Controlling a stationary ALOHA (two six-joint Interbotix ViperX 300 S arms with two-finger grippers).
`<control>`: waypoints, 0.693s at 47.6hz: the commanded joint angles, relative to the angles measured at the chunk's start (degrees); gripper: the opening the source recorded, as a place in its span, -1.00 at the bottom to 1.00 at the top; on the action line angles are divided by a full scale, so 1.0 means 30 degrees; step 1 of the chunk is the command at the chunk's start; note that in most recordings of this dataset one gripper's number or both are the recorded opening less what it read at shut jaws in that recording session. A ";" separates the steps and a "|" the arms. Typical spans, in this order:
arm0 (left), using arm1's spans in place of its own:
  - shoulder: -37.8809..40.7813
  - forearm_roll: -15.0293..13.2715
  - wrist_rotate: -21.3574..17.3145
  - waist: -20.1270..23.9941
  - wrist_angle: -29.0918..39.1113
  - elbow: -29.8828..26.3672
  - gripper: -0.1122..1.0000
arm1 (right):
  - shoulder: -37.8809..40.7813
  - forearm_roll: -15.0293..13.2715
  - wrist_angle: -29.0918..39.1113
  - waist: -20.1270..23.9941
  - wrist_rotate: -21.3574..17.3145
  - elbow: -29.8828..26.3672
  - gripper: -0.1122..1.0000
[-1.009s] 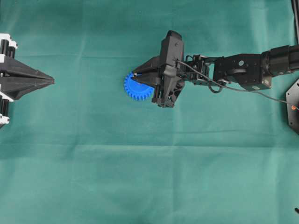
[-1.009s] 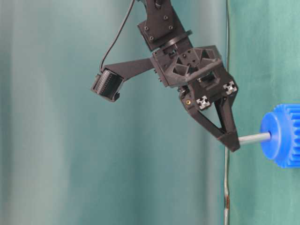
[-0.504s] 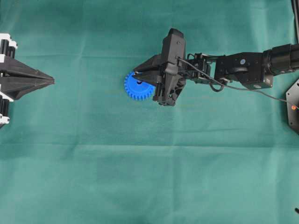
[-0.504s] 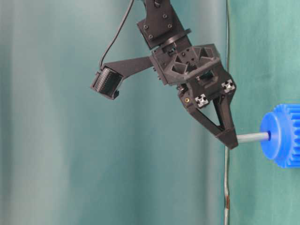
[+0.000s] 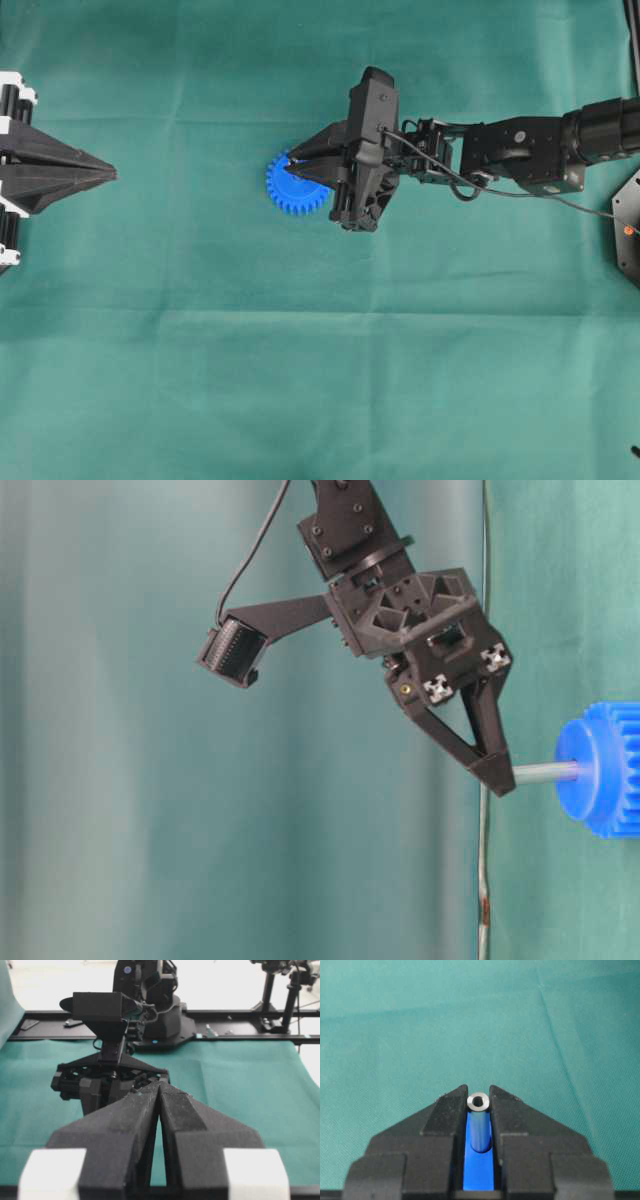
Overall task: Insert the shaft placed at a random location into the center hole of the medium gear at another random location.
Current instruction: 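Lower the shaft into the gear's center hole with the right gripper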
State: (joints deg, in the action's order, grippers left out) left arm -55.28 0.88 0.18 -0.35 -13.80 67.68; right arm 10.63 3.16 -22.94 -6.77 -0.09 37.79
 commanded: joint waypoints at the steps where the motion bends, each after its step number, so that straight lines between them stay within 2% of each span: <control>1: 0.0176 0.0059 -0.0029 -0.0029 -0.0059 -0.0410 -0.80 | -0.0146 0.0059 -0.0322 0.0088 -0.0322 -0.0234 -0.57; 33: 0.0176 0.0059 -0.0088 -0.0029 0.0117 -0.0410 -0.80 | 0.1201 0.0234 -0.0205 0.0117 -0.0381 -0.0205 -0.57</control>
State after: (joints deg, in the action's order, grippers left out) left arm -55.20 0.88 0.09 -0.35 -13.27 67.68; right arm 14.77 3.69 -23.03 -6.68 -0.35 37.71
